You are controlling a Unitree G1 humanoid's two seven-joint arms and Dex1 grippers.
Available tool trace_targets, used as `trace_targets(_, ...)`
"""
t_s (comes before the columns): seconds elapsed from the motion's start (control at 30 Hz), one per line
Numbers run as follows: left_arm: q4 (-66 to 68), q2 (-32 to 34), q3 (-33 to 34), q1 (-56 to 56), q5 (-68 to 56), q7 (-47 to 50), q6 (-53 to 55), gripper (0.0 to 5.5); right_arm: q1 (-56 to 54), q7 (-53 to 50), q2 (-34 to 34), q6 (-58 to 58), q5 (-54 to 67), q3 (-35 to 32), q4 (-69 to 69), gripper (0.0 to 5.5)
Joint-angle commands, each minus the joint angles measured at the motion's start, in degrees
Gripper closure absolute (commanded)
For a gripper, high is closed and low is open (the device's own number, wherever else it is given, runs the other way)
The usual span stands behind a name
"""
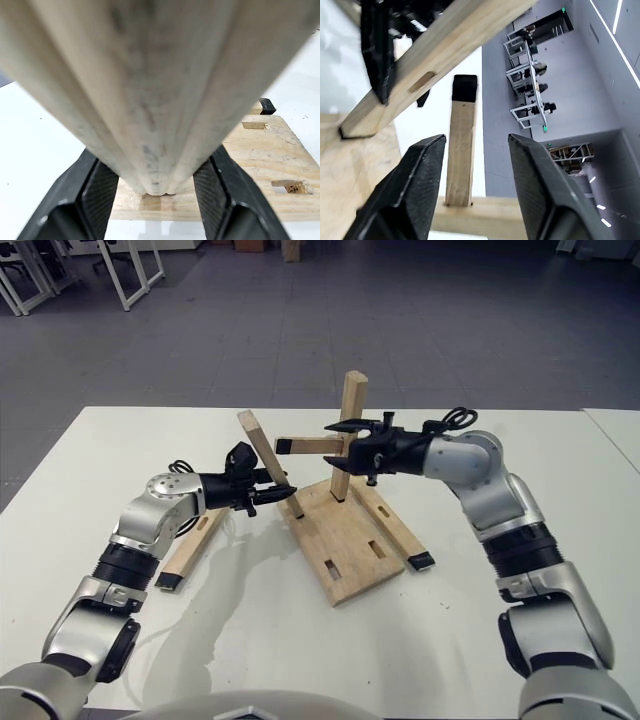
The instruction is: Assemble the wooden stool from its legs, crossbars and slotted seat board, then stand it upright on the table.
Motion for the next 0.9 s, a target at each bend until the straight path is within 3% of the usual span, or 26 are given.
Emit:
trace_targets(0.03,2.38,0.04,0.88,3.82,-0.56,0.75,6.85,3.46,-5.92,-2.75,6.45,9.32,-0.45,-1.13,-0.11,3.45)
trace_targets(0.17,2.26,-1.14,2.28,3.41,-2.64,0.58,8.89,3.46,-11.97,-7.67,13.33,12.14,-5.23,0.85,6.36,3.45)
trace_targets(0.3,2.67,-1.71,1.80,2.42,-1.84,0.78,8.69,3.46,-14.09,-8.73,15.92,11.73,-10.20,3.59,10.51,3.45)
trace_targets(0.9,-4.63,-0.88,0.26,4.10,1.25,5.26,7.90,3.46,-0.40,1.44,10.28,9.35,-13.32,7.95,4.72,3.45)
